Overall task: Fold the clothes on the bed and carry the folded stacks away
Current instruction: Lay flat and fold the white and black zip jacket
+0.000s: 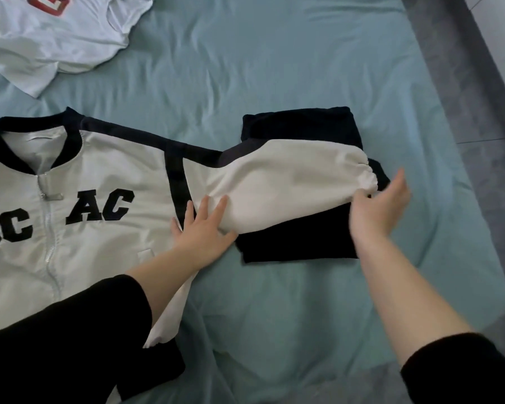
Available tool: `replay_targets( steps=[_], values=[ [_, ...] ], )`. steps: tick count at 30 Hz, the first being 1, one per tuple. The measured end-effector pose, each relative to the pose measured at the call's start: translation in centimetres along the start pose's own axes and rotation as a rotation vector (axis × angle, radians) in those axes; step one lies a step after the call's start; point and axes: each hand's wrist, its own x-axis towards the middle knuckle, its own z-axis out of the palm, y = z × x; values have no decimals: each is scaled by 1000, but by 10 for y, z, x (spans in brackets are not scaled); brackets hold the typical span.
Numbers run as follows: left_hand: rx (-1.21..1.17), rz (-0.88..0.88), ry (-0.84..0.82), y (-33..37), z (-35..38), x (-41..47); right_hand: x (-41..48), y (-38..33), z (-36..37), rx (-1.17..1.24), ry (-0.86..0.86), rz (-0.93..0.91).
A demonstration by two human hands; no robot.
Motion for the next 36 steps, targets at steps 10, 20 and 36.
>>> replay_targets(
  steps=[10, 20, 36],
  values=[
    [112, -193, 103, -79, -4, 19, -31, 1, 78, -813, -638, -441],
    [250, -11, 34, -168, 6, -78, -207, -16, 115, -735, -1029, -978],
    [-865, -897, 362, -364, 24, -279, -356, 24, 58, 301, -1203, 554]
  ],
)
